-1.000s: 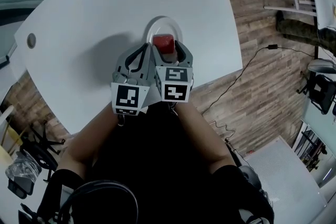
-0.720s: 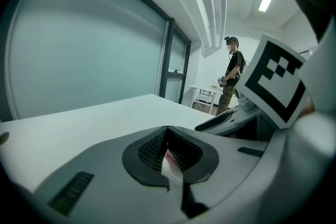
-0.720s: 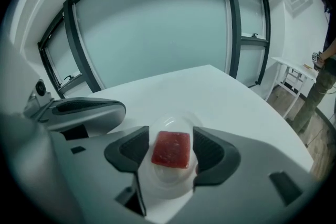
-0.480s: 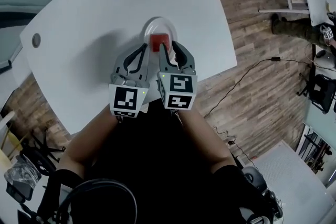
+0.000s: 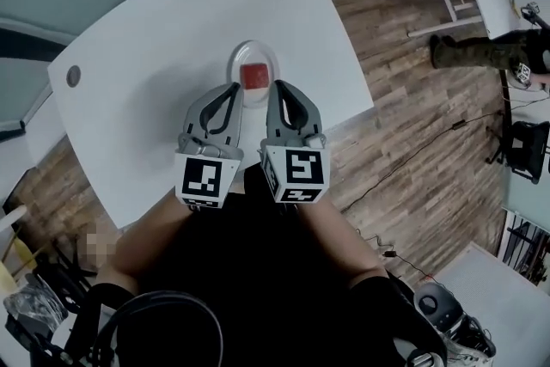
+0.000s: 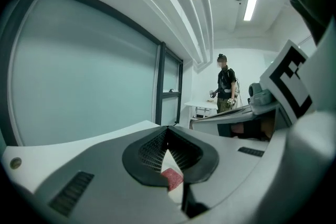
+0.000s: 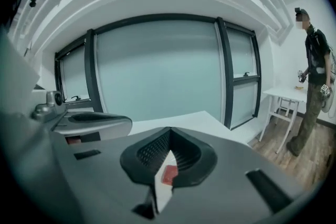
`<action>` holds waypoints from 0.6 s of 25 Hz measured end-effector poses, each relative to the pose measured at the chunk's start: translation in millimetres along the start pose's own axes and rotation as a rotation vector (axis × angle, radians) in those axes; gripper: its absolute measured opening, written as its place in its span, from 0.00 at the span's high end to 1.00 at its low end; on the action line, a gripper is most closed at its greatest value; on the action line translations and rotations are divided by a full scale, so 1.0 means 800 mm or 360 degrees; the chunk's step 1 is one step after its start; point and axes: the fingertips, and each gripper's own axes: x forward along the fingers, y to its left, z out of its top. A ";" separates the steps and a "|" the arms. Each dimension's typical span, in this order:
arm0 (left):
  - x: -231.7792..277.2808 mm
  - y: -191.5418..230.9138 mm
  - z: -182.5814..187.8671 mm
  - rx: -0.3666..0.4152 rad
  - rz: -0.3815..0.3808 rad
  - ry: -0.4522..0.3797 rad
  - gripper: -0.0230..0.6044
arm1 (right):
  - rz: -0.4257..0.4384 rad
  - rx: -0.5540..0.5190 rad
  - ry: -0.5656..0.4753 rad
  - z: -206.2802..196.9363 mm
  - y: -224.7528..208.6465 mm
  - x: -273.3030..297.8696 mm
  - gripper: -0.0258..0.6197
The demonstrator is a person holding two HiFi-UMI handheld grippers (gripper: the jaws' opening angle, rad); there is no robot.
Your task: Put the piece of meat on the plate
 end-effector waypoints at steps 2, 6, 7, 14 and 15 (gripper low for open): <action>-0.010 -0.005 0.016 0.0025 -0.0009 -0.0038 0.97 | 0.0025 -0.0028 -0.0097 0.021 0.008 -0.017 0.96; -0.025 -0.012 0.052 0.0060 -0.0018 -0.0127 0.97 | 0.0062 -0.0106 -0.0263 0.059 0.020 -0.044 0.96; -0.028 -0.015 0.062 0.0066 -0.0021 -0.0150 0.97 | 0.0069 -0.0116 -0.0305 0.069 0.023 -0.050 0.96; -0.043 -0.032 0.120 0.0135 -0.0069 -0.0290 0.97 | 0.0064 -0.0166 -0.0520 0.131 0.030 -0.083 0.96; -0.043 -0.034 0.126 0.0149 -0.0074 -0.0311 0.97 | 0.0054 -0.0166 -0.0537 0.138 0.029 -0.084 0.96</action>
